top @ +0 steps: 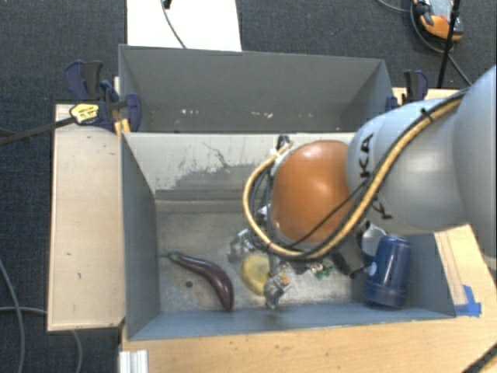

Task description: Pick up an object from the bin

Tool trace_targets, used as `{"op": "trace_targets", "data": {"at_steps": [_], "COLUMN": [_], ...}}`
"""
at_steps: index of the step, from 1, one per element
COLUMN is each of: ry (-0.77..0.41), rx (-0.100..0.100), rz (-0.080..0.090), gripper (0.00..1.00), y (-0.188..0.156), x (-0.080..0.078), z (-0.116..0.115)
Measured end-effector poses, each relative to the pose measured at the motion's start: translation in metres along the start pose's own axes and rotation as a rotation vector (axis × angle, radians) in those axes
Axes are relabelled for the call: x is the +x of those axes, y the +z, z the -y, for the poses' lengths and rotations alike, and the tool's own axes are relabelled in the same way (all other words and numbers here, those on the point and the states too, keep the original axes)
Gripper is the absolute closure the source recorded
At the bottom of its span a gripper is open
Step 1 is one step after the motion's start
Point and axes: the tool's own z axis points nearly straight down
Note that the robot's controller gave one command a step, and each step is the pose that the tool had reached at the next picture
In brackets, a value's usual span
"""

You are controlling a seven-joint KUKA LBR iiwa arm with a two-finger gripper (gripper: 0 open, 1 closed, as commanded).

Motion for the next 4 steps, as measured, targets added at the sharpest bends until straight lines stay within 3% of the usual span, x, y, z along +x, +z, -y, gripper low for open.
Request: {"op": "trace_targets", "data": {"at_steps": [1, 2, 3, 4], "ry": [-0.073, -0.056, -0.451, -0.45], "rx": [0.0, -0.002, -0.006, -0.005], "rz": [-0.001, -0.003, 0.0, -0.001], "gripper": [0.0, 0.0, 1.0, 1.0], "y": [0.011, -0.001, 0.027, 0.028], "x": [0.002, -0.006, -0.014, -0.014], "z": [0.0, 0.019, 0.067, 0.067]}}
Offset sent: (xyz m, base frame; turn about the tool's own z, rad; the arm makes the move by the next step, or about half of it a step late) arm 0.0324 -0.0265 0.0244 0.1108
